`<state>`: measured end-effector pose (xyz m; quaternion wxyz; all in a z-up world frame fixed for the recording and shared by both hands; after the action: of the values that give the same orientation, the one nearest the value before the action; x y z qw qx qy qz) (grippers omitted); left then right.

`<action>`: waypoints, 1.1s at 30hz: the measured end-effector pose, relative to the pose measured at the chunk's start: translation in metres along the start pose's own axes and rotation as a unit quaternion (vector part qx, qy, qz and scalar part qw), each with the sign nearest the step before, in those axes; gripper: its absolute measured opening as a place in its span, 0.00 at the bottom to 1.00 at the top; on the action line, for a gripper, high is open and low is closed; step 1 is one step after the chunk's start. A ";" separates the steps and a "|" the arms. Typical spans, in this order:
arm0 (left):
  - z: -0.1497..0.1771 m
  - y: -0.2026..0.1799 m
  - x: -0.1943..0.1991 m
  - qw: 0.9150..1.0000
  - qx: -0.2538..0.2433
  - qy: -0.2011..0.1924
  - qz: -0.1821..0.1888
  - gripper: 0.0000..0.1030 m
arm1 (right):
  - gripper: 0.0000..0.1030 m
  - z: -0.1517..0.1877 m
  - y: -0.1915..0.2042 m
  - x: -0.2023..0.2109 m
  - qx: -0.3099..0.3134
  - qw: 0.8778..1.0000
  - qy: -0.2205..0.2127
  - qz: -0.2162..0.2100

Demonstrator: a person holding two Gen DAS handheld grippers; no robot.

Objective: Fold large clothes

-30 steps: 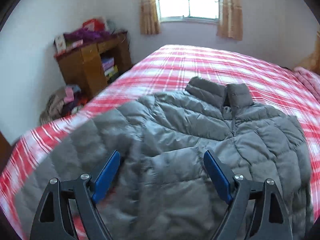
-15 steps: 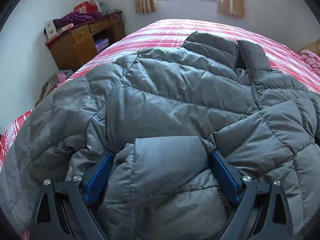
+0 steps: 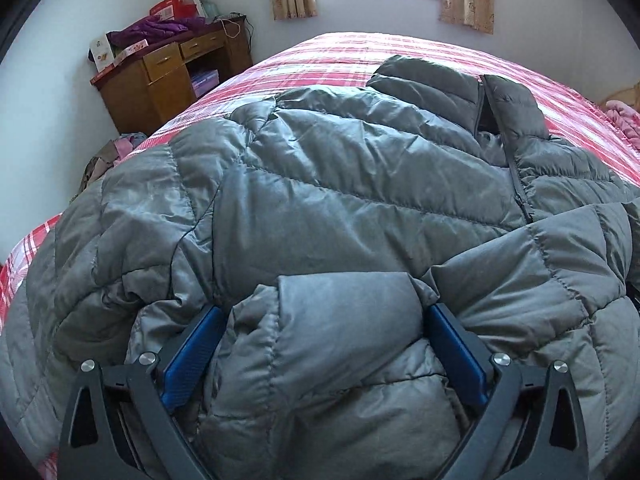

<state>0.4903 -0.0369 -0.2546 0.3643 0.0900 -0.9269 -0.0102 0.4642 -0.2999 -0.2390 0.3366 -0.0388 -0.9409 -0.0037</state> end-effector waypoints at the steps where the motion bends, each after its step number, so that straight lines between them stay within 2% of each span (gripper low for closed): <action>1: 0.000 0.000 0.000 1.000 -0.001 0.000 -0.001 0.98 | 0.67 0.000 0.000 0.000 0.000 1.000 0.000 0.001; 28: 0.000 0.000 -0.002 1.000 0.003 0.001 0.004 0.99 | 0.70 -0.002 0.001 0.005 0.014 1.000 0.009 0.017; 30: 0.000 0.001 -0.002 1.000 0.004 0.001 0.005 0.99 | 0.74 -0.007 0.000 0.022 0.002 0.999 -0.014 0.034; 33: 0.000 0.000 -0.002 1.000 0.004 0.000 0.005 0.99 | 0.82 -0.010 0.022 0.053 -0.009 0.999 -0.049 -0.008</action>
<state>0.4920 -0.0362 -0.2559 0.3644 0.0870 -0.9271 -0.0049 0.4310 -0.2747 -0.1982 0.2894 -0.0348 -0.9565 -0.0130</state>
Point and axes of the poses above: each gripper's, at about its wrist camera, not at the fingertips, and x roughly against the way its jaws point, y to its left, z to its underside, the point moved 4 cm from there along -x, roughly the way its jaws point, and after that the axes turned 9 degrees about -y, right-handed, at the moved point
